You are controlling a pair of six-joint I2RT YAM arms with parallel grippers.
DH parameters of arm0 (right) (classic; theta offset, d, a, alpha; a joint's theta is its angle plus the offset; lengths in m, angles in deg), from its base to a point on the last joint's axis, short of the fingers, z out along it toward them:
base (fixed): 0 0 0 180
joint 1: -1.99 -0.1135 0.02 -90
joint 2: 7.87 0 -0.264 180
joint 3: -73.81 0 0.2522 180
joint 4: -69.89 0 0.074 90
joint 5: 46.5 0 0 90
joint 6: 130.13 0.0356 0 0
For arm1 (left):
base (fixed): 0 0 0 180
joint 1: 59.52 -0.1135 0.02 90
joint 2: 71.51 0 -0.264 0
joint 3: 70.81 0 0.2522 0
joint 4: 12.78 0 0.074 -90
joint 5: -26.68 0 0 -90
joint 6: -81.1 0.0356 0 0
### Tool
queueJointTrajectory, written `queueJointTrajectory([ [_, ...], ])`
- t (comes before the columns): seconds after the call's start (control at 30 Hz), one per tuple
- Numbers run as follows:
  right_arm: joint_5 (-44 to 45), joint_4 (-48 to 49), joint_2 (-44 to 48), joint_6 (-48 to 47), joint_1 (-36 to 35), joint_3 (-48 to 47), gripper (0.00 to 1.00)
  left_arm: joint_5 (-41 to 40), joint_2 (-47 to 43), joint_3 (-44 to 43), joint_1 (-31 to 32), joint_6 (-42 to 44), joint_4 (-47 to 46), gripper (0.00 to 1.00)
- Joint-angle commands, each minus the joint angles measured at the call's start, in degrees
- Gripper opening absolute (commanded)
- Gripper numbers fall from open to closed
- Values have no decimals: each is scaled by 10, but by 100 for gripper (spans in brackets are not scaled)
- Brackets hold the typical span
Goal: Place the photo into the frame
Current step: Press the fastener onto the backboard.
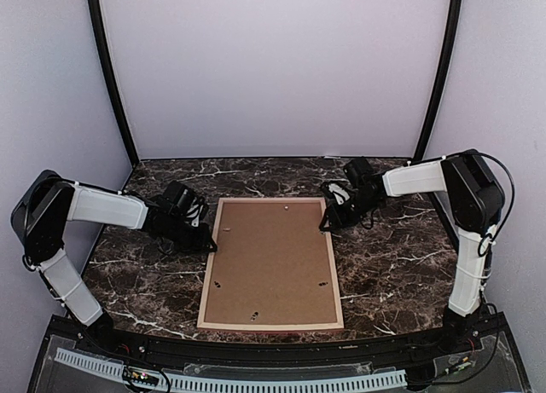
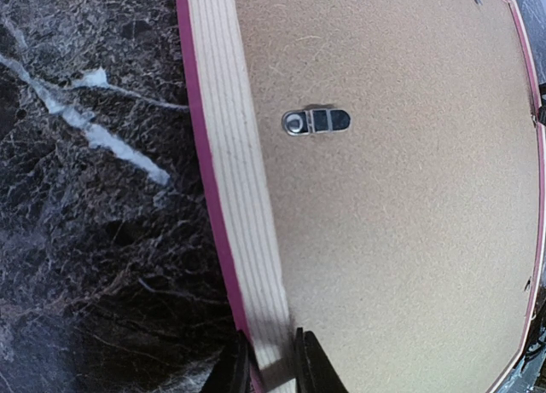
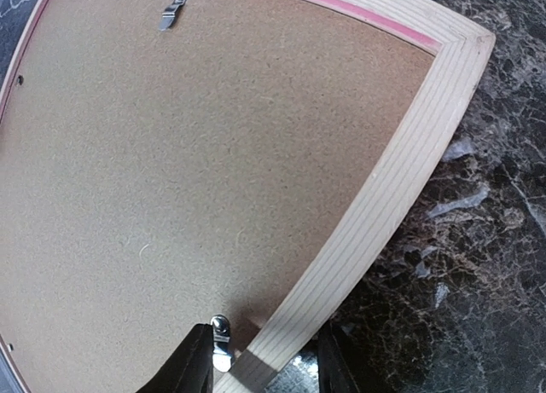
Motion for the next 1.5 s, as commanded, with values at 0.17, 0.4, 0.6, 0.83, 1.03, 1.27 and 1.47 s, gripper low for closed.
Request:
queueJointTrajectory([
  [0.17,45,-10,22,-25,-14,12,45,10,17,-1,3,28,21,18],
  [0.4,85,-16,11,-36,-35,14,45,11,18,0,3,27,20,18],
  [0.6,79,-6,20,-52,-41,24,45,10,17,2,3,25,20,18],
  [0.83,53,1,31,-49,-40,28,45,10,17,3,3,25,19,18],
  [1.03,35,11,27,-38,-39,29,45,10,16,4,3,26,20,18],
  [1.27,68,-7,26,-45,-43,28,44,11,16,5,3,26,19,18],
  [1.47,79,-9,20,-46,-43,21,34,12,16,6,3,26,18,18],
])
